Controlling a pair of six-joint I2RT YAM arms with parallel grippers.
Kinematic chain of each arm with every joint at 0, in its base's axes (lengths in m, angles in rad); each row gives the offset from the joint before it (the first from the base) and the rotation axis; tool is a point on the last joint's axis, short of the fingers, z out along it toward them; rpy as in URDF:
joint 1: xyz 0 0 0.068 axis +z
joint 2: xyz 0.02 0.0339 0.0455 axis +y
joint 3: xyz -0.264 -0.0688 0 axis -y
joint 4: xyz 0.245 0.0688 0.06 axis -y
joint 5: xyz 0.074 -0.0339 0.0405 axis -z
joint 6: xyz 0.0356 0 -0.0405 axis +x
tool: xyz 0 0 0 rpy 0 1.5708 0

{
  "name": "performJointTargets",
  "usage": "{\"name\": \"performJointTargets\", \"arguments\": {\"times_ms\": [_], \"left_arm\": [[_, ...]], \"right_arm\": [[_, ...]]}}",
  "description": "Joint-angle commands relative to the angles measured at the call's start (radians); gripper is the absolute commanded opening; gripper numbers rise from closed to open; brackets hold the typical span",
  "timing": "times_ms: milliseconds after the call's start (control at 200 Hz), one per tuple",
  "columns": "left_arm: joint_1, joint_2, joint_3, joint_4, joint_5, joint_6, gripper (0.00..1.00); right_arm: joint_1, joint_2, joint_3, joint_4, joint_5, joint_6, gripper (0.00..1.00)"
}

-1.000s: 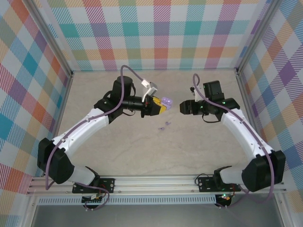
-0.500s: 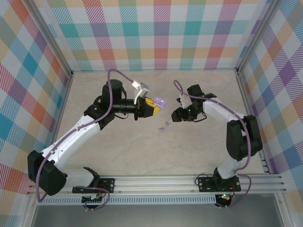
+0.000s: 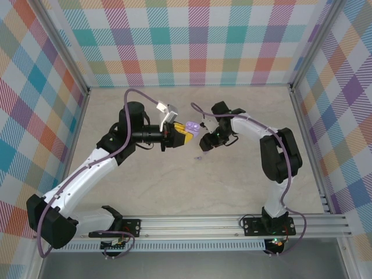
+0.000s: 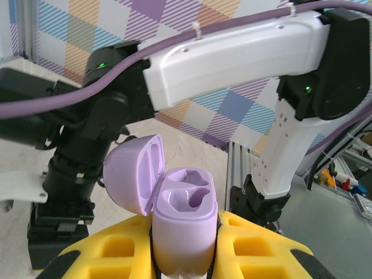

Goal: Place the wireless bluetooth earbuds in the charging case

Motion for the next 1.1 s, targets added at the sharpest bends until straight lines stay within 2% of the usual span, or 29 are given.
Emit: {"name": "performJointTargets", "arguments": {"times_ms": [0, 230, 960, 1095], "left_arm": [[0.009, -0.028, -0.022, 0.003, -0.011, -0.015, 0.11], [0.009, -0.032, -0.034, 0.009, -0.007, -0.017, 0.11], [0.009, -0.041, -0.034, -0.005, -0.006, -0.01, 0.11], [0.009, -0.043, -0.034, -0.008, -0.006, -0.009, 0.11]], "right_arm": [[0.024, 0.044, 0.055, -0.067, 0.052, -0.065, 0.54], [0.06, 0.101, 0.092, -0.087, 0.154, -0.084, 0.54], [0.093, 0.172, 0.145, -0.096, 0.235, -0.081, 0.46], [0.093, 0.177, 0.143, -0.084, 0.257, -0.057, 0.41]]}}
